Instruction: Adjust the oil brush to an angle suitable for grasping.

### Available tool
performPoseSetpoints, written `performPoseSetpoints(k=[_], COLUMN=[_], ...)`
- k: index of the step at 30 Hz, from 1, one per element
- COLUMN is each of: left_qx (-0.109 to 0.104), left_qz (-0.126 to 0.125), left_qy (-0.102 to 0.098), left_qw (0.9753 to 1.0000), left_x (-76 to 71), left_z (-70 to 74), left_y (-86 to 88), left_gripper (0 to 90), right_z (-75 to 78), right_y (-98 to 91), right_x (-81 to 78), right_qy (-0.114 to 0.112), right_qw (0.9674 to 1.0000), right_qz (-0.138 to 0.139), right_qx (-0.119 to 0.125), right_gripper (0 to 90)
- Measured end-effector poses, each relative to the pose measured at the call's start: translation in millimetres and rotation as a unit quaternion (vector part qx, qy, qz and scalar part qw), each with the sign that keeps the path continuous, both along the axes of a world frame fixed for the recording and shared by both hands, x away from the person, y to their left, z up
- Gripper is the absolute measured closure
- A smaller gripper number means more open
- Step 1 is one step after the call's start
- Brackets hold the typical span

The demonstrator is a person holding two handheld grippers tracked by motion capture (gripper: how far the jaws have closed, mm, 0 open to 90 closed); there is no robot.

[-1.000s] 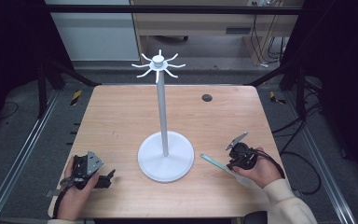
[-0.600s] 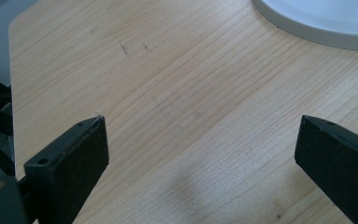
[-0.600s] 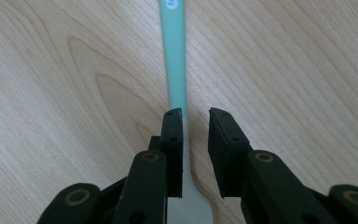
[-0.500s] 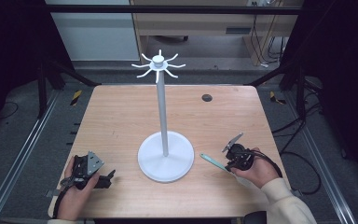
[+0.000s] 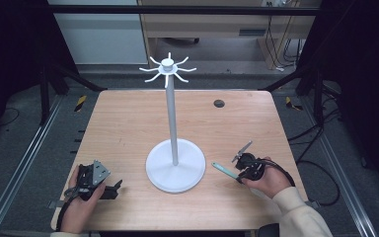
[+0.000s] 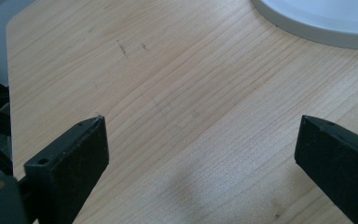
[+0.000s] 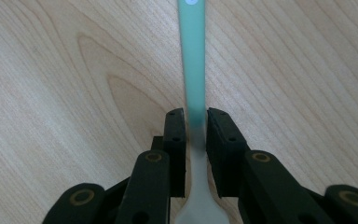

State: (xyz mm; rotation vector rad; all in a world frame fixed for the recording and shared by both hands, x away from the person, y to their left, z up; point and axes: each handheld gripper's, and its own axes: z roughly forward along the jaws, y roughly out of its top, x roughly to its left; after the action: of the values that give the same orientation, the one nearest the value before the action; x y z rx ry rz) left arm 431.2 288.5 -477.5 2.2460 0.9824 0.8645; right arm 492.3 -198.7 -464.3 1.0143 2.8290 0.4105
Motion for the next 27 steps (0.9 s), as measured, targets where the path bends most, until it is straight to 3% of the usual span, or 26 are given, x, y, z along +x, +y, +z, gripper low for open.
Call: performPoseSetpoints(k=[27], left_qx=[0.001], left_qz=[-0.002], left_qy=[0.001], left_qw=[1.0000], left_x=[-0.1], left_z=[0.0], left_y=[-0.1], left_gripper=[2.4], right_z=[-2.2], right_y=[5.8], right_x=[4.5], right_qy=[0.012], right_qw=[0.9996], right_qz=[0.006], right_qx=[-0.026], right_gripper=[81.6])
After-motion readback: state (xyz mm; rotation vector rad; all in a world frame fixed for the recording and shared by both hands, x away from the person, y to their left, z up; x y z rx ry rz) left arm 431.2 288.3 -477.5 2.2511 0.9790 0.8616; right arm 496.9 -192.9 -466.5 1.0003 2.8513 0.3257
